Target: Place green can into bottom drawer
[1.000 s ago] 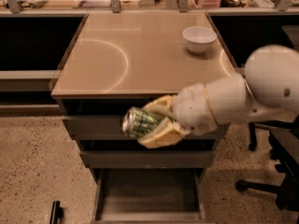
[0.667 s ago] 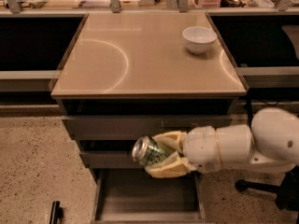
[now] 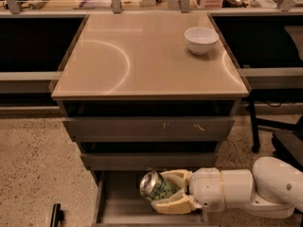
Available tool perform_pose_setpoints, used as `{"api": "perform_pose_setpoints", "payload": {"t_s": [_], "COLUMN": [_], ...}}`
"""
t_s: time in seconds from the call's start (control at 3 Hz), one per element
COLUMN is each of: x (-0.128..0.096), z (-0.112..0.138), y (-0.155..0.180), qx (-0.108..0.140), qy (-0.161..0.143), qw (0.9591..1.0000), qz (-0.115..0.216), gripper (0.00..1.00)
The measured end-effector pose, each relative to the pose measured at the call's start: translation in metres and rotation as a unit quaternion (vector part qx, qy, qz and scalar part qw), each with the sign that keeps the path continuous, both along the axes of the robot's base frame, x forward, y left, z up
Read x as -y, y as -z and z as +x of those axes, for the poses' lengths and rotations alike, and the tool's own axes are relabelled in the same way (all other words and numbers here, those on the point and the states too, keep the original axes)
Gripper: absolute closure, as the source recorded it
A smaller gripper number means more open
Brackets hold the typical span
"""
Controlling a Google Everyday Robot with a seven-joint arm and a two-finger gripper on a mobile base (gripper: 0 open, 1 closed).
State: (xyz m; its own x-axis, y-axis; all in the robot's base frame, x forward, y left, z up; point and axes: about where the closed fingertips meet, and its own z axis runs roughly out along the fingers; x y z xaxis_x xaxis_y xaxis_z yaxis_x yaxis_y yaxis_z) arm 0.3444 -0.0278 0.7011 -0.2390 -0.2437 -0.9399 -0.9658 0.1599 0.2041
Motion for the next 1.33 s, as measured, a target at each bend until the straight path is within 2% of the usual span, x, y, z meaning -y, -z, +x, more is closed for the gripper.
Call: {"api": "perform_pose_setpoints", "payload": {"t_s": [0.33, 0.67, 1.0, 1.33], "x": [0.016, 0.043, 0.068, 0.068], "z": [0.009, 0.025, 0.043, 0.043], "y": [0.034, 0.084, 0.135, 0.135], "qx": [-0.024, -0.049, -0.074, -0.074], "qy": [0.031, 0.072, 0.105, 0.105], "qw": [0.9992, 0.9961, 0.9910, 0.9910], "qz": [0.005, 0.014, 0.038, 0.038], "gripper": [1.00, 1.00, 1.00, 1.00]}}
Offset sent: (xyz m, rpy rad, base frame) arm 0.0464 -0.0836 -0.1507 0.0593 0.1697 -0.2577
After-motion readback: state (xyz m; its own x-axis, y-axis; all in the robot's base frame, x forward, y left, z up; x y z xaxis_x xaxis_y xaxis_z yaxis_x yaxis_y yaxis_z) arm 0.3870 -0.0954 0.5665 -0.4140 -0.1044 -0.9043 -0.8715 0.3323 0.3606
